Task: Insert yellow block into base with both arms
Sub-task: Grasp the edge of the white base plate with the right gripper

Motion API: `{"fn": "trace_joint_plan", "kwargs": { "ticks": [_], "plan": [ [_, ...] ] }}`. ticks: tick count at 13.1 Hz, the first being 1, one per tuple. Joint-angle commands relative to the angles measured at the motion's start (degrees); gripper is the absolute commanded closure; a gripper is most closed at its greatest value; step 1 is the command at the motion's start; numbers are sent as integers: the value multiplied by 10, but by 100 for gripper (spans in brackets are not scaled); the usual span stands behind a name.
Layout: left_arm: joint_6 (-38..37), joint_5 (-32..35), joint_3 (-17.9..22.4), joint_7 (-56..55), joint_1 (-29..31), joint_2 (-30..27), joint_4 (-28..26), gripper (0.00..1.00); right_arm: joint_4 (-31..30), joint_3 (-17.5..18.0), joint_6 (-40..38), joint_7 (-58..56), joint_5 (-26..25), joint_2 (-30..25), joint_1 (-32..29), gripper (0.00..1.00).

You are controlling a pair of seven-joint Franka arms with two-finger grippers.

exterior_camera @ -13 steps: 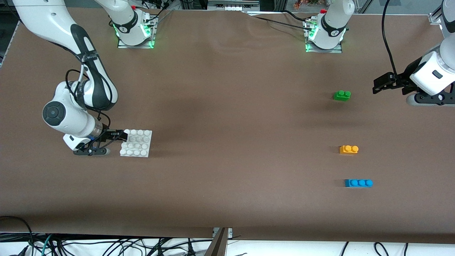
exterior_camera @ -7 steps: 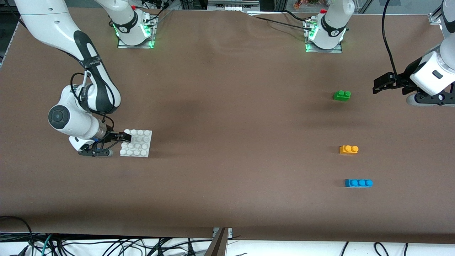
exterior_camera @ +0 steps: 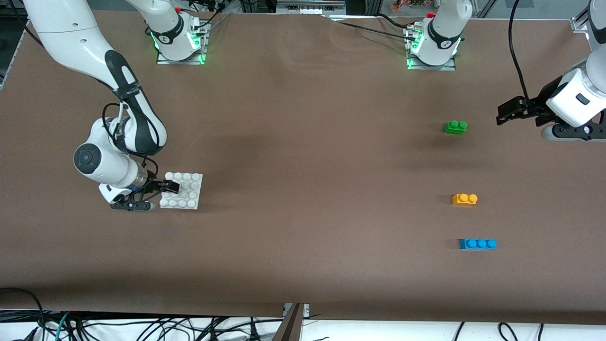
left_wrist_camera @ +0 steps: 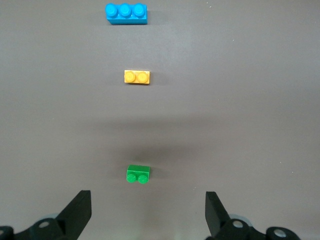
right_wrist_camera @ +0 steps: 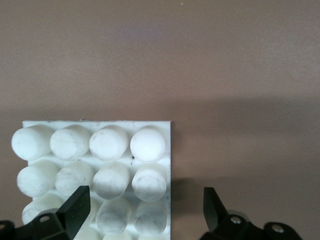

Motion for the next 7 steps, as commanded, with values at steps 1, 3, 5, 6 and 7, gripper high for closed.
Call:
{"fn": "trace_joint_plan", "kwargs": {
  "ticks": [1,3,5,6,7],
  "plan": [
    [-9,-8,1,2,2,3,12,0,1,4,19,3,8,9,-1,1],
    [-9,-7,1,2,2,3,12,0,1,4,26,4,8,13,0,5],
    [-9,-7,1,2,2,3,12,0,0,4,27,4,8,16,2,18],
    [-9,-8,1,2,2,3,12,0,0,4,27,4,8,16,2,23],
    [-9,-7,1,2,2,3,12,0,1,5,28,4,8,16,3,27]
  ]
}}
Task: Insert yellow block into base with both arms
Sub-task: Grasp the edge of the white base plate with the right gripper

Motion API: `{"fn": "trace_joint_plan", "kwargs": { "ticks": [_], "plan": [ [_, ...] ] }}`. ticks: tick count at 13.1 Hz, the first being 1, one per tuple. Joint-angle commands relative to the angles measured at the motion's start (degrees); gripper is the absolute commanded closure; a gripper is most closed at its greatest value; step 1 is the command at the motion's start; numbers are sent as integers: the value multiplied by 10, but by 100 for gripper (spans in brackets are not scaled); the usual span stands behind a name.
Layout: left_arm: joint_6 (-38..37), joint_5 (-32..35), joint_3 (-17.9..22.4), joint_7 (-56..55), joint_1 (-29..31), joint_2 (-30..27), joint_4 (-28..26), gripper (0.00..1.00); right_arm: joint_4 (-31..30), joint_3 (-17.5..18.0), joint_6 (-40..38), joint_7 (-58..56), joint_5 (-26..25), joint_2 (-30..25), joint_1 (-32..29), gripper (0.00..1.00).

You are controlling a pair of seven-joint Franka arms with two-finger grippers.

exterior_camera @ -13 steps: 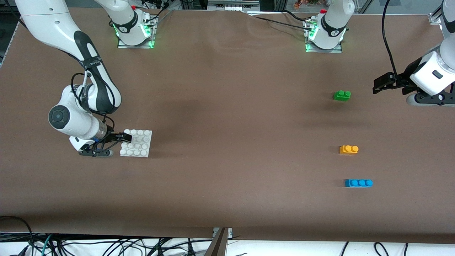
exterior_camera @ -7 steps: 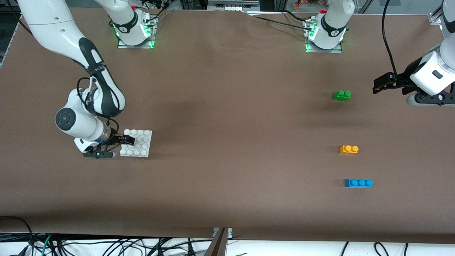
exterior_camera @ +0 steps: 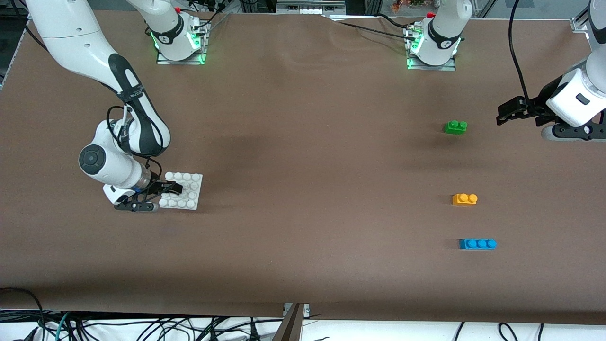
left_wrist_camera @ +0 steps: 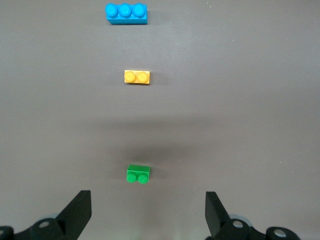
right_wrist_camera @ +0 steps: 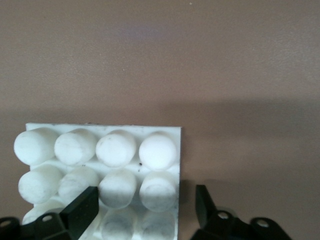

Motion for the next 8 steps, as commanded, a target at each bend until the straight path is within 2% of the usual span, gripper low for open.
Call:
{"fn": "trace_joint_plan", "kwargs": {
  "ticks": [1,8],
  "plan": [
    [-9,-8,1,2,2,3,12,0,1,5,16,4,4,9,5,28],
    [-9,-8,1,2,2,3,12,0,4,7,27,21,7,12,46,28]
  ]
}}
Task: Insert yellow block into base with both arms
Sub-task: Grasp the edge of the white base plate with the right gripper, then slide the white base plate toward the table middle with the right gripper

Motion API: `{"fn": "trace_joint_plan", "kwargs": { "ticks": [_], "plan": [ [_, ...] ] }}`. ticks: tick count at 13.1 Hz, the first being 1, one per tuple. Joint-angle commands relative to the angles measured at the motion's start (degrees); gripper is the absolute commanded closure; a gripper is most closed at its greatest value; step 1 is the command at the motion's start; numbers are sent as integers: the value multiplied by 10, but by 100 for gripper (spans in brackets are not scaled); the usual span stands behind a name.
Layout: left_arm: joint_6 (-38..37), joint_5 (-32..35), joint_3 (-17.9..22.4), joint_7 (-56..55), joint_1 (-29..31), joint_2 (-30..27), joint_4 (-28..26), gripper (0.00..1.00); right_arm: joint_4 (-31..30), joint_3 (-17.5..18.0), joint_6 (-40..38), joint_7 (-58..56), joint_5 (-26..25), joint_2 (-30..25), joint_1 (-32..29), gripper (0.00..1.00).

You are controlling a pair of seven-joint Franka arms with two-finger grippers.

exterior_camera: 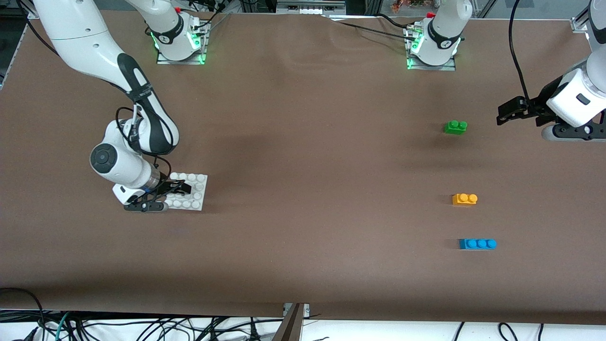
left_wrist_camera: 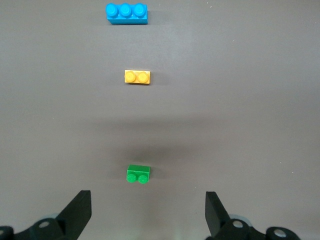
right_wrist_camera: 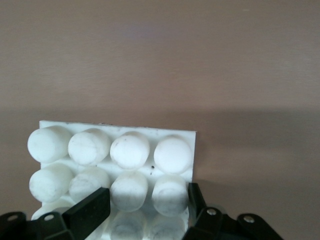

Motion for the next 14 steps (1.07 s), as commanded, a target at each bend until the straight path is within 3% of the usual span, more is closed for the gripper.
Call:
{"fn": "trace_joint_plan", "kwargs": {
  "ticks": [1,10,14],
  "plan": [
    [-9,-8,1,2,2,3,12,0,6,2,9,29,7,8,28,28],
    [-9,-7,1,2,2,3,12,0,39,1,46,196,5,39,151,28],
    [-9,-7,1,2,2,3,12,0,91,-1,49,292,-1,72,207,28]
  ]
}}
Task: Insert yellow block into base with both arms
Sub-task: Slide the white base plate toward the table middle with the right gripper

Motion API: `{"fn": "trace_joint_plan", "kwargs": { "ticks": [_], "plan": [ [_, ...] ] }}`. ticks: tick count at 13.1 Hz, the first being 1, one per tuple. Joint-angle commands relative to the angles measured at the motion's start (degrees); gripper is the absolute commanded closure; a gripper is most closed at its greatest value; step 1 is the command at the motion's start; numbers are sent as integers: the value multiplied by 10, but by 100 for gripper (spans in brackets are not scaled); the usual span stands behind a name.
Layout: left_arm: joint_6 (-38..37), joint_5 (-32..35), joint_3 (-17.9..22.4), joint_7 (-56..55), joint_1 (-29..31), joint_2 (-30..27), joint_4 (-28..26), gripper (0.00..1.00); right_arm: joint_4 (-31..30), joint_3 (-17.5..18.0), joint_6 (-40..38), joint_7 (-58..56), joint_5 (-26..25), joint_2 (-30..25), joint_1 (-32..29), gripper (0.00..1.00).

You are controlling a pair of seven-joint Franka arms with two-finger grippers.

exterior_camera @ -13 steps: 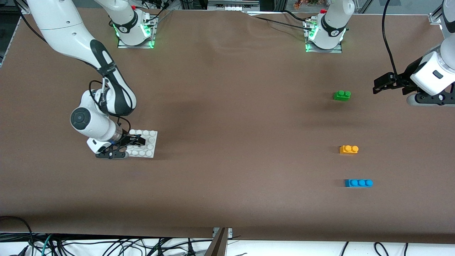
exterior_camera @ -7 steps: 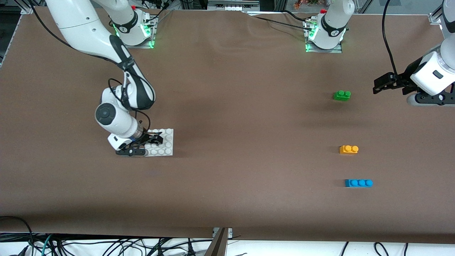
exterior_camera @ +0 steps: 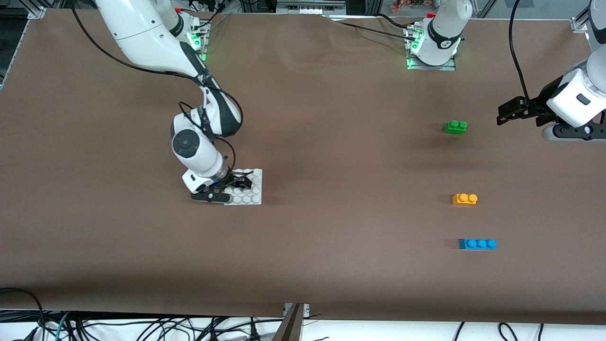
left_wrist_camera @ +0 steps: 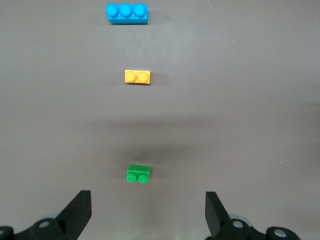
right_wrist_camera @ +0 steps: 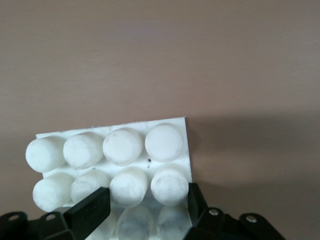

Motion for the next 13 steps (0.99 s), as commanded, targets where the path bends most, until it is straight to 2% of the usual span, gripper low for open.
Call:
{"fn": "trace_joint_plan", "kwargs": {
  "ticks": [1,4,11,13],
  "plan": [
    [-9,-8,2,2,1,3,12,0,49,-3,4,53,0,38,33,28],
    [-9,-8,1,2,1,3,12,0,62,-4,3,110,-1,40,72,27],
    [-9,-8,2,2,1,3,12,0,86,-4,4,140,3,42,133,28],
    [-9,-8,2,2,1,3,12,0,108,-4,4,182,-1,58,154,27]
  ]
}}
